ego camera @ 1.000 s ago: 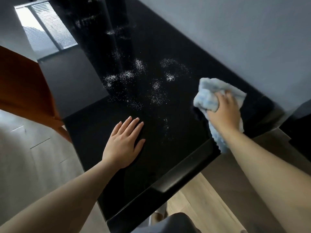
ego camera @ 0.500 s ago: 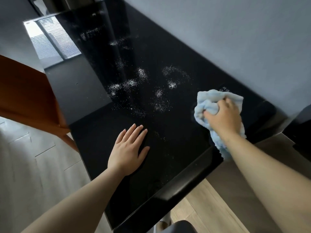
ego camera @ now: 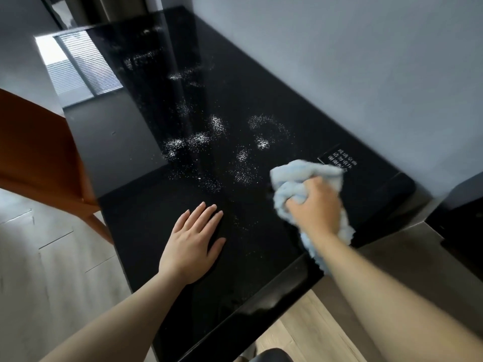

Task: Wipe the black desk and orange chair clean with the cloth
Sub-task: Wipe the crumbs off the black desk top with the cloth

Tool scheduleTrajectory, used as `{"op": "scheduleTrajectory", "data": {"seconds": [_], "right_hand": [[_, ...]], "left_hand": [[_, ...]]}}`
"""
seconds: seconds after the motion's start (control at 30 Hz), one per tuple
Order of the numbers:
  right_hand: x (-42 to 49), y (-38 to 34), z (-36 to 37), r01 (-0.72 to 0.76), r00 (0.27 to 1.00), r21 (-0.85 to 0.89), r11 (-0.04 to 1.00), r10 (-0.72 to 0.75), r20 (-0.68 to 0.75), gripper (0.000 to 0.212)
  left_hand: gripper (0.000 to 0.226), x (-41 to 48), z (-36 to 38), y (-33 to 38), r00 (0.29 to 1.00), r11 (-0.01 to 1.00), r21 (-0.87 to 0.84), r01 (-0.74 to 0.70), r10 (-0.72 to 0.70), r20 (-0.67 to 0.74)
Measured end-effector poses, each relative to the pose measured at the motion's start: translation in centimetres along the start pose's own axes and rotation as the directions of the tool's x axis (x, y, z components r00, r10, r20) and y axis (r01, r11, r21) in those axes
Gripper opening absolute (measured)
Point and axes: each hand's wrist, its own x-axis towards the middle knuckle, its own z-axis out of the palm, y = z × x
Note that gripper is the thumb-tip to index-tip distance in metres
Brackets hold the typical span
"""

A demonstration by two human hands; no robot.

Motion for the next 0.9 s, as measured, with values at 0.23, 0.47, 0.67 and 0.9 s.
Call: {"op": "scheduleTrajectory", "data": {"seconds": [0.23, 0.47, 0.67, 0.9], "right_hand": [[-0.1, 0.8, -0.8, 0.272, 0.960, 0.013, 0.962, -0.273, 0.066, 0.016], [-2.1, -1.0, 0.6, 0.199, 0.979, -0.030, 0.980, -0.197, 0.048, 0.019], [0.6, 1.5, -1.3, 0.222, 0.973, -0.027, 0.975, -0.219, 0.067, 0.016], [-2.9, -0.9, 0.5, 0.281, 0.960, 0.111, 0.953, -0.279, -0.031, 0.014]], "left_hand": [[0.065, -0.1, -0.2, 0.2, 1.000, 1.000, 0.017, 0.009, -0.009, 0.015], [0.060, 0.0, -0.4, 0.2, 1.000, 0.999, 0.046, 0.002, -0.003, 0.014], [0.060, 0.0, -0.5, 0.2, 0.999, 0.999, 0.053, 0.005, -0.006, 0.035], [0.060, 0.0, -0.3, 0.1, 1.000, 0.999, 0.036, 0.004, -0.004, 0.020]]}}
